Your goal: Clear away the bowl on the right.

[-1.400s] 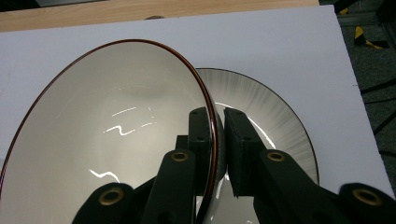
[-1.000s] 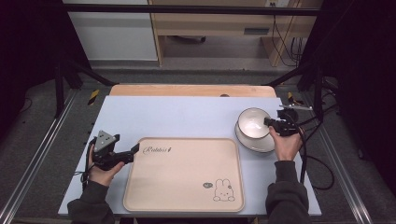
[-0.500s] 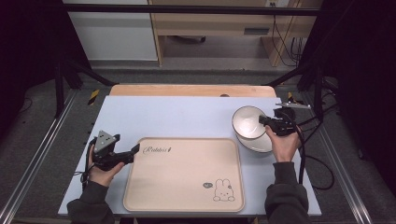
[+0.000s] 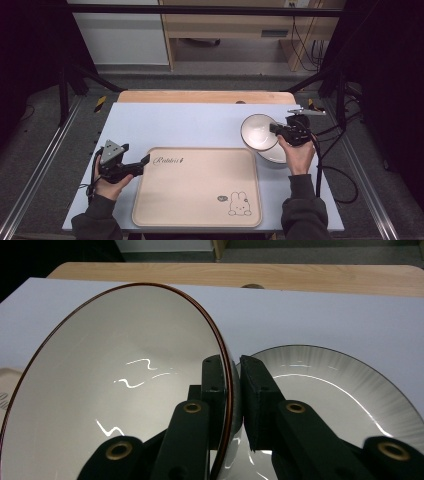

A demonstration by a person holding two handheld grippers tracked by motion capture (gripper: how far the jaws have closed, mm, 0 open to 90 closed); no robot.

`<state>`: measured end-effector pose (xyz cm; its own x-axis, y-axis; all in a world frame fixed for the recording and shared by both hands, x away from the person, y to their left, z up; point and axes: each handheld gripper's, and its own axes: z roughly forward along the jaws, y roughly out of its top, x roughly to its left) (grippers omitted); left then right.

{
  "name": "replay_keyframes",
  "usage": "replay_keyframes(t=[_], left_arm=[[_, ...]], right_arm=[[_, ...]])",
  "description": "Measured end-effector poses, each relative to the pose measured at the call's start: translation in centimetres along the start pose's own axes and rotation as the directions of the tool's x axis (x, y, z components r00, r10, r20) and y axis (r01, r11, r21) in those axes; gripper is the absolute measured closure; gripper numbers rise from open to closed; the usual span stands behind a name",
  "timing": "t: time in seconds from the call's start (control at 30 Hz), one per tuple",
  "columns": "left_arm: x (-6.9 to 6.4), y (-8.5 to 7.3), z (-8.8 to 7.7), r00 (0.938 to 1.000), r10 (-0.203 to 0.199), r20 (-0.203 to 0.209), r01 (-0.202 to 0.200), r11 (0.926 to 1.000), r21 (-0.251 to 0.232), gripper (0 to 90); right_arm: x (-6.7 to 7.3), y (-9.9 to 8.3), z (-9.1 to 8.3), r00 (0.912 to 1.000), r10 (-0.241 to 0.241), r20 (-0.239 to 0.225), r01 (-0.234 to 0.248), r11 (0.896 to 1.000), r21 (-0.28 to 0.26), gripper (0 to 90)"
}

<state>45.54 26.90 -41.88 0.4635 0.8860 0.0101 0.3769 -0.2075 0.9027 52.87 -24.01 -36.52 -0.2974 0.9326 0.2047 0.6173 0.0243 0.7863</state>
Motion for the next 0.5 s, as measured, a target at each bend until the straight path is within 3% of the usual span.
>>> replay_keyframes(t=[0.5], left_arm=[[-0.2, 0.1, -0.1, 1.0000, 0.002, 0.000, -0.002, 1.0000, -0.008, 14.1]], right_arm=[[2.3, 0.0, 0.3, 0.9969, -0.054, -0.057, 0.055, 0.998, 0.009, 81.7]])
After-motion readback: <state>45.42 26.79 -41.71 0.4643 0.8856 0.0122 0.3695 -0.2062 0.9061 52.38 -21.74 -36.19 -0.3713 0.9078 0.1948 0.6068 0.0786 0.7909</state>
